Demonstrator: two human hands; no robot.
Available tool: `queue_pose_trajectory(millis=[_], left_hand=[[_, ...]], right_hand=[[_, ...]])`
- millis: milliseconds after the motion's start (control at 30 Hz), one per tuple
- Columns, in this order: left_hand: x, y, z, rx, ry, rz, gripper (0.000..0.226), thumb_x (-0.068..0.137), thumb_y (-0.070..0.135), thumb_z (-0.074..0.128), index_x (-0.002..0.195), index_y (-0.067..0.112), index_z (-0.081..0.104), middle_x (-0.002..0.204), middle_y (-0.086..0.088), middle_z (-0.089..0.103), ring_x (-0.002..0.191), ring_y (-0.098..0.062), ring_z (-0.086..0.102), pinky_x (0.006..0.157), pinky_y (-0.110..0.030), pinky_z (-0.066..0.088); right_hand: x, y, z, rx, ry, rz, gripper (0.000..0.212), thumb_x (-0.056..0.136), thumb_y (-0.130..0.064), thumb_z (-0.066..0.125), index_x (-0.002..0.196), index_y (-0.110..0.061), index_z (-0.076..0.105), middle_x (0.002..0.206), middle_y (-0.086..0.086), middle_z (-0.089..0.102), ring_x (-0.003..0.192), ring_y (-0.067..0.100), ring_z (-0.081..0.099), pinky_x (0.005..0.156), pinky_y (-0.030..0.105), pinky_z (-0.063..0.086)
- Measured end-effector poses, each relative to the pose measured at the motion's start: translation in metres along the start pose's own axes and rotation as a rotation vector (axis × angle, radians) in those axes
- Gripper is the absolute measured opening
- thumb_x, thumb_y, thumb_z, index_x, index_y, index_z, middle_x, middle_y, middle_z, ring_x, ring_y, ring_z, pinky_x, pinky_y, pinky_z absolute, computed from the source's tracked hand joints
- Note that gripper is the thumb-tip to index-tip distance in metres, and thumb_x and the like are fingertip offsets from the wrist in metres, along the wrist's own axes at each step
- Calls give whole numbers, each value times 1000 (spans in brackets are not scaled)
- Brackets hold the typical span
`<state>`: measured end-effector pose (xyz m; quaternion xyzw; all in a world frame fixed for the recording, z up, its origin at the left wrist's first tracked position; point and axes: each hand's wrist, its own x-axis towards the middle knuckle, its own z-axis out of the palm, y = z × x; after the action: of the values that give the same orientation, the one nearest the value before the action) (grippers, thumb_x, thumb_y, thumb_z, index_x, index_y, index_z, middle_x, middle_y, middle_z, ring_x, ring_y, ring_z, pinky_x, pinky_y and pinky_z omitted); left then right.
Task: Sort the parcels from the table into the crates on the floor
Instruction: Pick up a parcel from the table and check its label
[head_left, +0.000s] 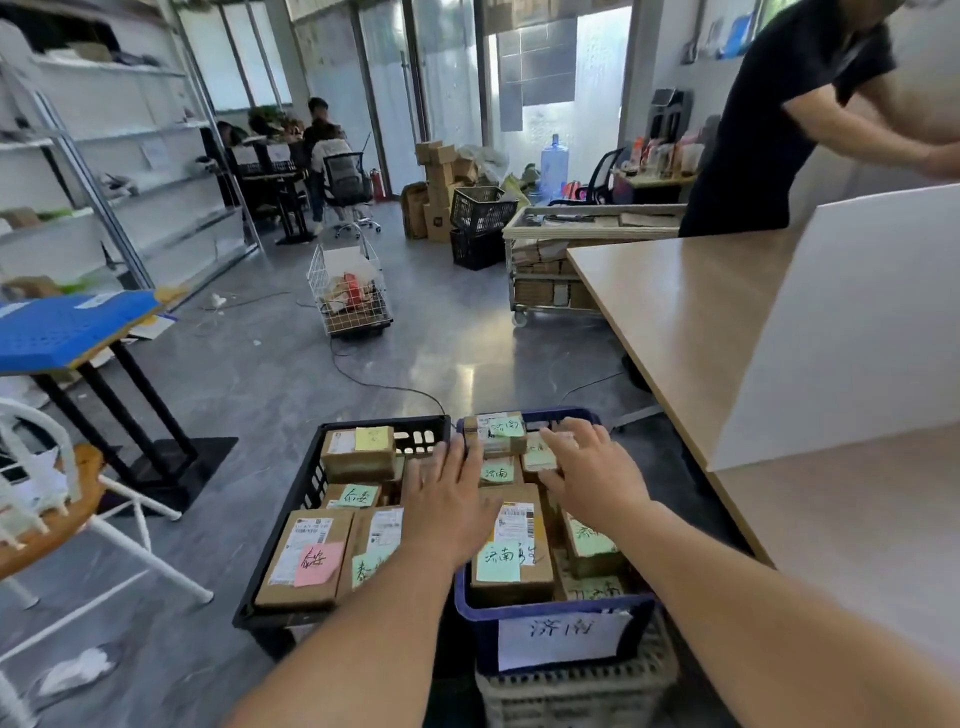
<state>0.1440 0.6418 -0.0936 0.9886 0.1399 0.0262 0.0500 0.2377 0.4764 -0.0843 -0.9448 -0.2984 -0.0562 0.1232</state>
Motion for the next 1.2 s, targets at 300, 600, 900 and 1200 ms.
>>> queue_pose_trajectory(millis=[300,600,900,1200], left_hand=[[-12,95,-3,-3,-18,232,69,98,58,20,148,32,-20,160,1,-19,146,-19,-21,112,-45,-20],[-44,167,-13,-40,10,564,73,97,59,20,149,29,-20,160,-1,-17,146,-22,-19,113,-48,-17],[-121,246,-14,-42,-18,910,78,96,62,20,146,26,-28,159,-5,-21,146,-25,-18,114,-51,-14],[-232,331,-15,-37,-61,1149,75,96,61,17,148,25,-23,158,-6,-24,146,-24,-20,116,-49,-10]], right_hand=[[-82,73,-38,-92,28,218,59,95,-46,43,148,-35,18,157,5,15,142,29,18,113,46,22],[-197,82,-90,-253,88,520,57,95,-47,41,148,-34,22,157,9,17,140,30,23,109,42,25],[-331,73,-126,-355,103,839,59,95,-51,41,149,-33,22,157,10,17,142,28,20,112,41,21],[-478,70,-156,-398,157,1106,60,95,-52,42,148,-30,28,155,12,24,138,30,28,108,44,27]])
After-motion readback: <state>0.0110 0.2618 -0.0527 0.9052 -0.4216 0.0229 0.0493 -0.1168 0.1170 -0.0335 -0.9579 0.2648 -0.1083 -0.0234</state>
